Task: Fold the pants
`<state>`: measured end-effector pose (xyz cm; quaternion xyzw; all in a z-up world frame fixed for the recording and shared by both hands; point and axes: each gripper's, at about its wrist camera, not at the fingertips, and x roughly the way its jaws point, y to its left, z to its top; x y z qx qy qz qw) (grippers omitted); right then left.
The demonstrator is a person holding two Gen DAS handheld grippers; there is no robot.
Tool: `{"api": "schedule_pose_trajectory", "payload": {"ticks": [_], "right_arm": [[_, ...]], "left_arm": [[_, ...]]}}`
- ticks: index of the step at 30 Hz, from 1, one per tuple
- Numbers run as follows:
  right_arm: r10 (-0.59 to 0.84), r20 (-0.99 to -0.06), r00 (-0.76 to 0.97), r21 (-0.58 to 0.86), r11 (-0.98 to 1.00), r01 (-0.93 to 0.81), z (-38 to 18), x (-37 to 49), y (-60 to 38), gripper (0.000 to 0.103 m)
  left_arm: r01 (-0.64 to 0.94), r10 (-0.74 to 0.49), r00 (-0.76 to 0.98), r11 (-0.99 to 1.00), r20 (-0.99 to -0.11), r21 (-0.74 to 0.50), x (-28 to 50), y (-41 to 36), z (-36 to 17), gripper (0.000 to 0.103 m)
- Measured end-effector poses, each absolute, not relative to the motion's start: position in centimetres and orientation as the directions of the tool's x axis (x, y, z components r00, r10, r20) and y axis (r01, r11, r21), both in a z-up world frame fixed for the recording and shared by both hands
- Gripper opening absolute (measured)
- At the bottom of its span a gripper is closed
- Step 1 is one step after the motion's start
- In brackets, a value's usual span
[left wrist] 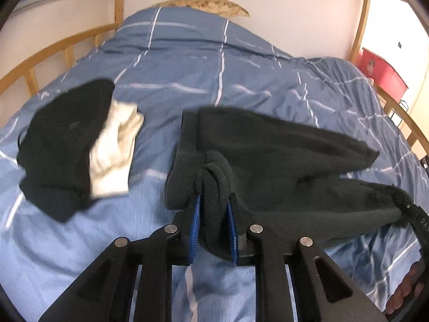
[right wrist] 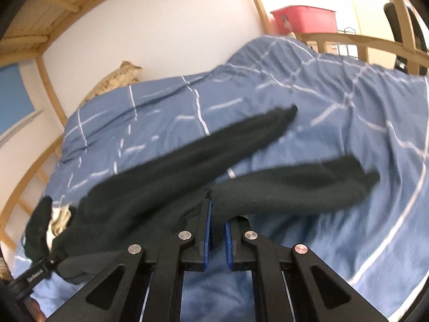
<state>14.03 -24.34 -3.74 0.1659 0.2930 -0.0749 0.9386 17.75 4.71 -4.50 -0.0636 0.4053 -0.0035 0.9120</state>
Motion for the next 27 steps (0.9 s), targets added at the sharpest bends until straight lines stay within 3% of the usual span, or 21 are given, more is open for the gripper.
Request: {"api": "schedule_pose_trajectory", "payload": {"ticks": [5, 12, 27], "right_arm": [[-0.041, -0.576, 0.817, 0.214, 0.956, 0.199, -1.0, 18.1, -24.2, 0.009], [-0.023, -0.662, 0.749, 0.151, 0.975, 0.164, 0.4, 25.6, -23.8, 0.009], [-0.055, -0.823, 0.565, 0.038, 0.988, 0.151, -4.3, 40.4, -22.9, 0.009]], "left_arm": [[-0.020, -0.051, 0.664, 0.996, -0.746, -0.085, 21.0, 4.3, -1.6, 0.020], [-0.031, -0.033, 0.602, 0.997, -0.798, -0.065, 27.5, 4.8, -0.7, 0.020], [-0.063, -0.022, 0.447, 0.996, -0.894, -0.056, 40.0, 6.0, -5.1, 0.026]]}}
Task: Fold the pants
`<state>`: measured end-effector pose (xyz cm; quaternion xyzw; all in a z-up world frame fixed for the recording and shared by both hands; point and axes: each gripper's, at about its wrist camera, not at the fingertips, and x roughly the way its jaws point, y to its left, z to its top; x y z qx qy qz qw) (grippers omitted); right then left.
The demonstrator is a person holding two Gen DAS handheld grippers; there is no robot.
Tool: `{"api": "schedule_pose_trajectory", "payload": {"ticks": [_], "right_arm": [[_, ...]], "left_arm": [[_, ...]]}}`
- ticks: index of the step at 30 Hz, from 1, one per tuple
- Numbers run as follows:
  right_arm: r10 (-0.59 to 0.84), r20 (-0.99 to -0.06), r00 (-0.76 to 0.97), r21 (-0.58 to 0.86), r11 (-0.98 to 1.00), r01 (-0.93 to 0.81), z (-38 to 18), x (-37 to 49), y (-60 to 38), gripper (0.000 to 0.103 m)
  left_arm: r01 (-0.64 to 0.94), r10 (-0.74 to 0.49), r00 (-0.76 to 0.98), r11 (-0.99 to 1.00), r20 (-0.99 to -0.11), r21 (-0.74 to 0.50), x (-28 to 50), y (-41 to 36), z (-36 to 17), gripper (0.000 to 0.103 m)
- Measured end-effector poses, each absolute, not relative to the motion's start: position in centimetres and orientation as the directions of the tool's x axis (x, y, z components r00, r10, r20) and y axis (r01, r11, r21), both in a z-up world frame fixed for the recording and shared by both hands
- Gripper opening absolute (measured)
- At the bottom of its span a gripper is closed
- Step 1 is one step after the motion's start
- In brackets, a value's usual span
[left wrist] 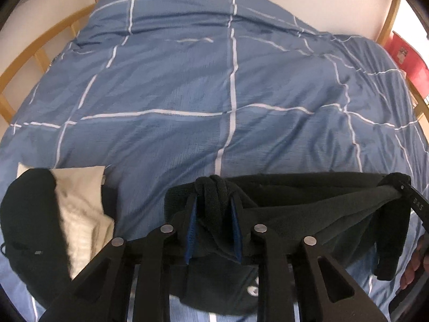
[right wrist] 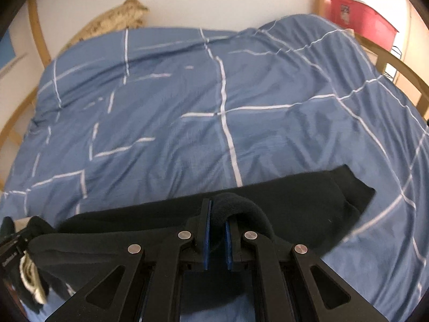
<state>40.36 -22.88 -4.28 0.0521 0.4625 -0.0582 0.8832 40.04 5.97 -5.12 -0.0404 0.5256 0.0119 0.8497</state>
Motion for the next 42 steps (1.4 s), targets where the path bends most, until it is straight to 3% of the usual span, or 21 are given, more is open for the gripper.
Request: {"api": "schedule_pose_trajectory", "payload": {"ticks": [2, 4, 9, 11, 17, 20, 27, 33, 36, 42], "right_arm": [[-0.052, -0.844, 0.534, 0.034, 0.988, 0.150, -5.4, 41.7, -22.7, 0.009], [-0.059, -0.857, 0.512, 0.021, 0.989, 0.148, -6.5, 42.9, -22.5, 0.009], [-0.078, -0.877, 0.474, -0.021, 0.992, 0.125, -8.5, 44.7, -21.6, 0.009], [-0.085, -0.887, 0.454, -0.041, 0.994, 0.106, -9.1, 45.1, -21.2, 0.010], [-0.068, -0.917, 0.393, -0.056, 0.998, 0.041, -8.8, 46.1, -20.9, 0.018], [-0.058, -0.919, 0.389, -0.067, 0.998, -0.011, -7.0, 46.2, -20.3, 0.028], [-0.012, -0.952, 0.307, -0.035, 0.997, -0.067, -4.2, 46.2, -19.9, 0.042], [0.013, -0.971, 0.238, -0.024, 0.988, -0.151, -2.9, 44.2, -20.1, 0.043], [0.029, -0.967, 0.253, -0.021, 0.981, -0.190, -2.1, 42.1, -19.8, 0.048], [0.055, -0.944, 0.324, -0.009, 0.982, -0.191, -0.1, 38.3, -21.1, 0.049]], "left_arm": [[-0.061, -0.006, 0.439, 0.997, -0.899, -0.036, 41.0, 6.1, -5.9, 0.030], [-0.064, 0.018, 0.447, 0.998, -0.894, -0.012, 41.6, 6.3, -6.4, 0.040], [-0.070, 0.055, 0.459, 0.997, -0.887, 0.026, 42.7, 6.5, -7.3, 0.047], [-0.073, 0.075, 0.464, 0.996, -0.883, 0.046, 43.0, 6.6, -7.6, 0.055], [-0.087, 0.176, 0.493, 0.984, -0.852, 0.153, 44.1, 6.6, -5.9, 0.068], [-0.096, 0.220, 0.543, 0.975, -0.810, 0.201, 43.8, 6.4, -3.5, 0.084], [-0.078, 0.225, 0.570, 0.972, -0.791, 0.220, 42.0, 5.6, 0.1, 0.084], [0.000, 0.171, 0.591, 0.977, -0.789, 0.213, 39.1, 3.7, 1.6, 0.084], [0.033, 0.125, 0.595, 0.983, -0.794, 0.179, 37.6, 2.8, 2.1, 0.084], [0.062, 0.089, 0.610, 0.985, -0.788, 0.159, 34.5, 1.4, 2.5, 0.084]]}}
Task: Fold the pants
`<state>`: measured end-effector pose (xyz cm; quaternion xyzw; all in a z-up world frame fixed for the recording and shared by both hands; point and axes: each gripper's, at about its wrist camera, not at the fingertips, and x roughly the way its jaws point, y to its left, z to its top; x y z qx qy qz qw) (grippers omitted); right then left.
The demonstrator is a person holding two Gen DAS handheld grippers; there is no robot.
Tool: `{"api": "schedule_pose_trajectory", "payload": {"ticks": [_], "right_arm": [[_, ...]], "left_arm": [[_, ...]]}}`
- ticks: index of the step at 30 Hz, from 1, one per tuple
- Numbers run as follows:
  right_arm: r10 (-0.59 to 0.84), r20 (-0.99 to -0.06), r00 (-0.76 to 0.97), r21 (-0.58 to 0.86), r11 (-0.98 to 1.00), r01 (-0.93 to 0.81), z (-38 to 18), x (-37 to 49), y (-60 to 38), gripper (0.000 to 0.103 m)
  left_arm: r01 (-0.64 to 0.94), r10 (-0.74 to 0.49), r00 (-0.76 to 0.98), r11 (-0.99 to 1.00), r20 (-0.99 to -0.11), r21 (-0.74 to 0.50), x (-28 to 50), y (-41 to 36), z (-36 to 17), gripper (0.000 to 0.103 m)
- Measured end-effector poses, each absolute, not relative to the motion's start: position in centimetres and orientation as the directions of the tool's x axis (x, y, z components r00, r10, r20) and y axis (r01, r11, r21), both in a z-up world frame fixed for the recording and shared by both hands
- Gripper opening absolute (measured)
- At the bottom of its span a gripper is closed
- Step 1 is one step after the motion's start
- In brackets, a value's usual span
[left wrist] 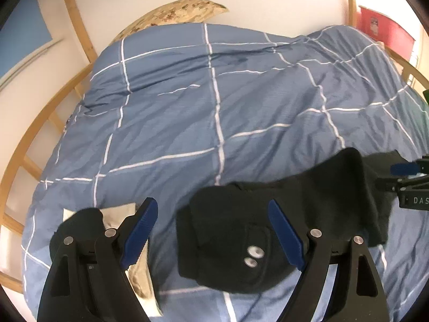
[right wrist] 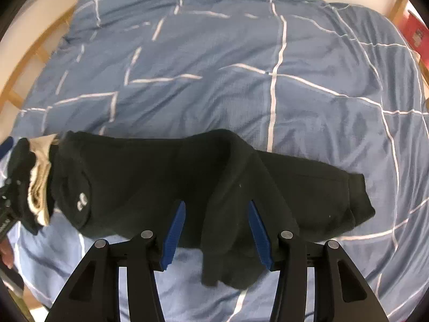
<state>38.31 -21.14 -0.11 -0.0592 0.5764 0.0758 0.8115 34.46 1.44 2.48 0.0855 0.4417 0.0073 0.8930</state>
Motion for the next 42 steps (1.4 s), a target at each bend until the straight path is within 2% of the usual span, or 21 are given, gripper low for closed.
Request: {"api": "schedule_pose_trajectory", "payload": {"ticks": [3, 8, 14, 19, 24, 29, 33, 34, 35, 36, 39, 42], "right_arm": [[0.036, -0.898, 0.438, -0.061, 0.977, -0.205, 0.9, 35.1, -21.6, 0.049], [0.095, -0.829, 0.552, -0.064, 0.963, -0.261, 0.9, 29.7, -22.2, 0.049], [0.137, -0.787, 0.601, -0.052, 0.957, -0.286, -0.7, 26.0, -22.6, 0.049], [0.140, -0.785, 0.604, -0.050, 0.957, -0.287, -2.1, 25.0, -22.7, 0.049], [0.075, -0.771, 0.632, -0.125, 0.956, -0.266, -4.3, 24.5, -21.9, 0.049], [-0.032, -0.732, 0.681, -0.288, 0.920, -0.267, -7.0, 24.2, -20.2, 0.049], [-0.054, -0.751, 0.658, -0.315, 0.905, -0.285, -8.9, 24.9, -19.9, 0.048], [-0.060, -0.755, 0.653, -0.319, 0.904, -0.285, -9.4, 25.1, -20.0, 0.047], [-0.070, -0.763, 0.643, -0.322, 0.903, -0.285, -9.8, 25.5, -20.2, 0.031], [-0.072, -0.773, 0.630, -0.314, 0.906, -0.283, -10.0, 25.8, -20.4, 0.011], [-0.001, -0.794, 0.608, -0.211, 0.938, -0.274, -9.1, 26.4, -22.1, 0.007], [0.032, -0.766, 0.642, -0.148, 0.963, -0.225, -6.7, 27.1, -24.2, 0.007]], "left_arm": [[0.079, 0.054, 0.628, 0.988, -0.776, 0.133, 32.2, 0.8, 2.7, 0.084], [0.117, -0.023, 0.660, 0.990, -0.751, 0.073, 28.2, -0.6, 2.7, 0.084], [0.139, -0.053, 0.679, 0.989, -0.732, 0.058, 25.1, -3.1, 1.0, 0.084], [0.167, -0.067, 0.656, 0.984, -0.752, 0.059, 24.4, -5.3, -1.3, 0.084], [0.157, -0.057, 0.664, 0.985, -0.746, 0.065, 23.4, -6.5, -3.1, 0.084], [0.149, -0.054, 0.648, 0.987, -0.760, 0.057, 22.3, -6.5, -5.3, 0.084], [0.154, -0.049, 0.630, 0.986, -0.775, 0.063, 22.3, -6.5, -6.6, 0.084], [0.150, -0.045, 0.625, 0.987, -0.780, 0.063, 22.5, -6.5, -6.9, 0.084], [0.147, -0.043, 0.624, 0.987, -0.780, 0.063, 22.7, -6.5, -7.0, 0.084], [0.144, -0.041, 0.625, 0.988, -0.779, 0.063, 22.9, -6.4, -7.0, 0.084], [0.141, -0.042, 0.637, 0.988, -0.770, 0.063, 23.6, -6.4, -6.7, 0.084], [0.142, -0.035, 0.658, 0.987, -0.752, 0.078, 24.5, -6.4, -6.1, 0.084]]}}
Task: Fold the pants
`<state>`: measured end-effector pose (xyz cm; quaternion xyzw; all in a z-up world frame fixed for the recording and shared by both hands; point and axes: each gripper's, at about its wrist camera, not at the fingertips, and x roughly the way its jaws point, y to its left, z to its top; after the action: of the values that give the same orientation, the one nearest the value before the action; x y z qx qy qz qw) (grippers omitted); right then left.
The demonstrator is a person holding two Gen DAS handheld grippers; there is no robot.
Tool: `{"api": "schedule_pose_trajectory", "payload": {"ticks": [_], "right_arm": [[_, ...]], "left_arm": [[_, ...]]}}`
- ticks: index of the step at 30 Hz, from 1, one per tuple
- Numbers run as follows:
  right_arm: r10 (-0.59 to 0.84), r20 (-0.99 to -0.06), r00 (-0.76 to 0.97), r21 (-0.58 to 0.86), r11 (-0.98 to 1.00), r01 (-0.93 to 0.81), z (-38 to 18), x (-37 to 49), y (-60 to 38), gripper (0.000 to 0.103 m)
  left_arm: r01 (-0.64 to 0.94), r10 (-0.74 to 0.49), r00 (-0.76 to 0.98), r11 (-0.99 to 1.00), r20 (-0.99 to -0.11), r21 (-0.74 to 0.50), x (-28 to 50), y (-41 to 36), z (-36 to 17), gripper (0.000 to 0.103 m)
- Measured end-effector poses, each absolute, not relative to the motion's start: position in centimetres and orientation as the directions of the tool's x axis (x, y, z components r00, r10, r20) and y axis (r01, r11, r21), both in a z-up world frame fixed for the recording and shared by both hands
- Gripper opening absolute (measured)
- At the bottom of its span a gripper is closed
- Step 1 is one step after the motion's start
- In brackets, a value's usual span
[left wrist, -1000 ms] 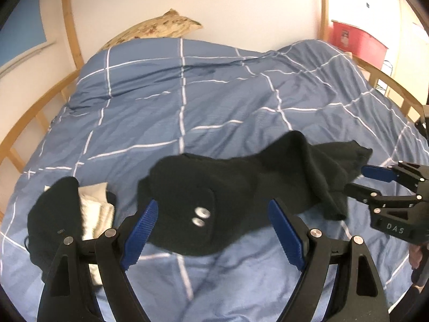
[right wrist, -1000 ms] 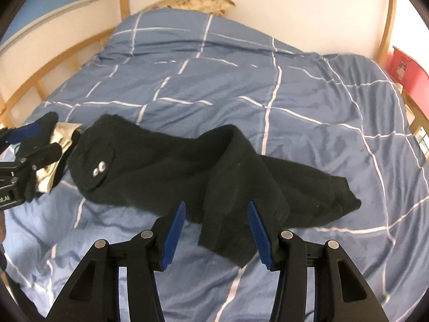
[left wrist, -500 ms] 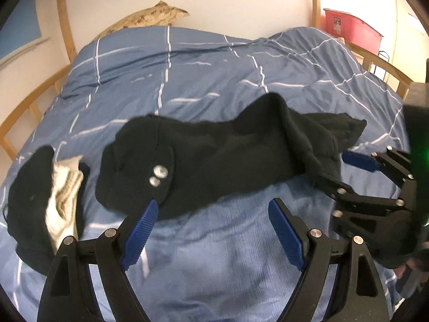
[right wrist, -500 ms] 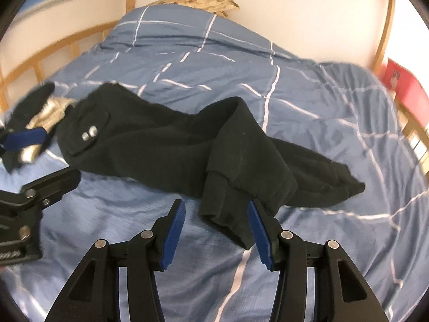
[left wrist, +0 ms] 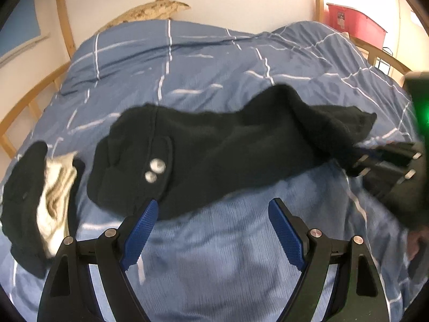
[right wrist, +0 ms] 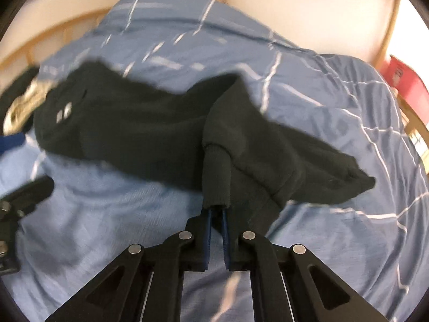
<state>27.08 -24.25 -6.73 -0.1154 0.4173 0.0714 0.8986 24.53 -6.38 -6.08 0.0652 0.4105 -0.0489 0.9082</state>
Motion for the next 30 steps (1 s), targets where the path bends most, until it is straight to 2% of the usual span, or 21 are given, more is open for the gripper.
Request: {"api": "schedule_pose_trajectory", "payload": {"ticks": [4, 9, 20, 22, 23, 26, 30], "right_arm": [[0.045, -0.730, 0.682, -0.053, 0.991, -0.123, -2.8, 29.4, -28.3, 0.007], [-0.032, -0.726, 0.687, -0.048, 0.999, -0.004, -0.4, 33.8, -32.3, 0.007], [-0.127, -0.849, 0.513, -0.029, 0.980, 0.195, -2.2, 41.1, -38.9, 0.007], [-0.175, -0.862, 0.476, -0.080, 0.974, 0.213, -2.8, 42.0, -39.5, 0.006], [-0.206, -0.867, 0.454, -0.110, 0.967, 0.229, -3.2, 42.5, -39.9, 0.001], [-0.292, -0.859, 0.421, -0.192, 0.945, 0.263, -3.7, 43.3, -41.2, 0.001], [-0.212, -0.862, 0.461, -0.106, 0.964, 0.245, -3.7, 42.4, -42.4, 0.003]], "left_arm": [[0.141, -0.034, 0.689, 0.986, -0.724, 0.088, 26.1, -6.9, -4.8, 0.084], [0.149, -0.049, 0.707, 0.985, -0.705, 0.082, 27.9, -8.3, -3.6, 0.084], [0.207, -0.076, 0.707, 0.973, -0.703, 0.103, 31.0, -13.8, -3.5, 0.084], [0.206, -0.074, 0.696, 0.973, -0.714, 0.100, 31.8, -14.5, -3.9, 0.084], [0.205, -0.071, 0.689, 0.974, -0.721, 0.099, 32.1, -14.7, -4.1, 0.084], [0.210, -0.065, 0.666, 0.972, -0.743, 0.104, 33.2, -15.7, -4.9, 0.084], [0.225, -0.075, 0.662, 0.969, -0.746, 0.102, 33.6, -16.7, -5.6, 0.084]]}}
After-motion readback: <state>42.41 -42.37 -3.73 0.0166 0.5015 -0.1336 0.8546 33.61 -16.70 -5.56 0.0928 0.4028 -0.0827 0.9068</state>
